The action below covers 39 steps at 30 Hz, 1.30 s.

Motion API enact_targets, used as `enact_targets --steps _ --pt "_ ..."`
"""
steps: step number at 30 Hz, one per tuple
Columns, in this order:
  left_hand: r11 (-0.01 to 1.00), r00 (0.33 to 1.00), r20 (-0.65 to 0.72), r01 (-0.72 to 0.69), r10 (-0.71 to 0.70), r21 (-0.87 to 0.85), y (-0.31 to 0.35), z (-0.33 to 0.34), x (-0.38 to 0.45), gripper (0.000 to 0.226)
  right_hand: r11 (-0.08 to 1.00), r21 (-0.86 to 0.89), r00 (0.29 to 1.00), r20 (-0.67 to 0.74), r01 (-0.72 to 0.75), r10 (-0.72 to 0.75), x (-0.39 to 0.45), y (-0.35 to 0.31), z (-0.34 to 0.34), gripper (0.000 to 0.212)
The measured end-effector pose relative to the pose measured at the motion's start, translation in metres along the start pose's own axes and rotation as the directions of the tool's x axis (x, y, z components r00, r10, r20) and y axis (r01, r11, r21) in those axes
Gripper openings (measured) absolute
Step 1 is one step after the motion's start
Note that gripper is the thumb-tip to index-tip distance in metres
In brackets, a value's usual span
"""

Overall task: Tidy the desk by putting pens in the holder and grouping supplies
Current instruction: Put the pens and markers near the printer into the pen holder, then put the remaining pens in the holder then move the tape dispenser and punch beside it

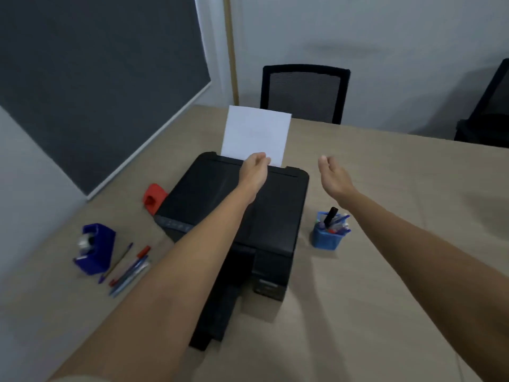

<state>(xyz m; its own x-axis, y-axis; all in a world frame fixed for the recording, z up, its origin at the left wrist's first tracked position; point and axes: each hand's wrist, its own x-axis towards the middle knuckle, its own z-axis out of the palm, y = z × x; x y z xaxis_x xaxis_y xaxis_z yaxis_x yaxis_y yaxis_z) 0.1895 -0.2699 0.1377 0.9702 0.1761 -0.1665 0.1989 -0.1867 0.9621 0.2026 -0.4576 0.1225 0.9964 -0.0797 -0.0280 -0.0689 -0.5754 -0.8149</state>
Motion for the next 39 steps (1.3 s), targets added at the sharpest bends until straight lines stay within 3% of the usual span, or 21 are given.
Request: enact_targets --steps 10,15,20,24,29,32,39 --pt "0.974 0.967 -0.248 0.103 -0.051 0.201 -0.091 -0.27 -0.005 0.032 0.995 0.017 0.989 0.109 0.099 -0.1 -0.051 -0.148 0.196 0.049" --pt "0.935 0.958 -0.227 0.233 -0.174 0.268 -0.171 -0.37 -0.018 0.025 0.99 -0.007 0.974 0.184 0.139 -0.135 -0.089 -0.198 0.31 0.038" --pt "0.861 0.935 -0.14 0.354 -0.325 0.364 -0.247 -0.397 -0.034 0.035 0.994 -0.089 0.955 0.294 0.066 -0.037 -0.126 -0.202 0.398 0.029" --pt "0.813 0.942 -0.032 0.304 -0.334 0.497 -0.279 -0.385 -0.037 0.031 0.973 -0.201 0.913 0.366 -0.11 0.179 -0.152 -0.168 0.445 0.024" --pt "0.624 0.938 0.005 0.226 -0.346 0.748 -0.308 -0.375 -0.031 0.029 0.936 -0.344 0.813 0.526 -0.068 0.252 -0.177 -0.128 0.48 0.028" --pt "0.536 0.95 -0.039 0.208 -0.309 0.818 -0.313 -0.376 -0.028 0.028 0.941 -0.323 0.781 0.56 -0.099 0.275 -0.182 -0.116 0.496 0.025" --pt "0.534 0.974 -0.041 0.156 -0.222 0.831 -0.316 -0.38 -0.019 0.035 0.905 -0.424 0.845 0.47 -0.037 0.255 -0.178 -0.088 0.499 0.029"
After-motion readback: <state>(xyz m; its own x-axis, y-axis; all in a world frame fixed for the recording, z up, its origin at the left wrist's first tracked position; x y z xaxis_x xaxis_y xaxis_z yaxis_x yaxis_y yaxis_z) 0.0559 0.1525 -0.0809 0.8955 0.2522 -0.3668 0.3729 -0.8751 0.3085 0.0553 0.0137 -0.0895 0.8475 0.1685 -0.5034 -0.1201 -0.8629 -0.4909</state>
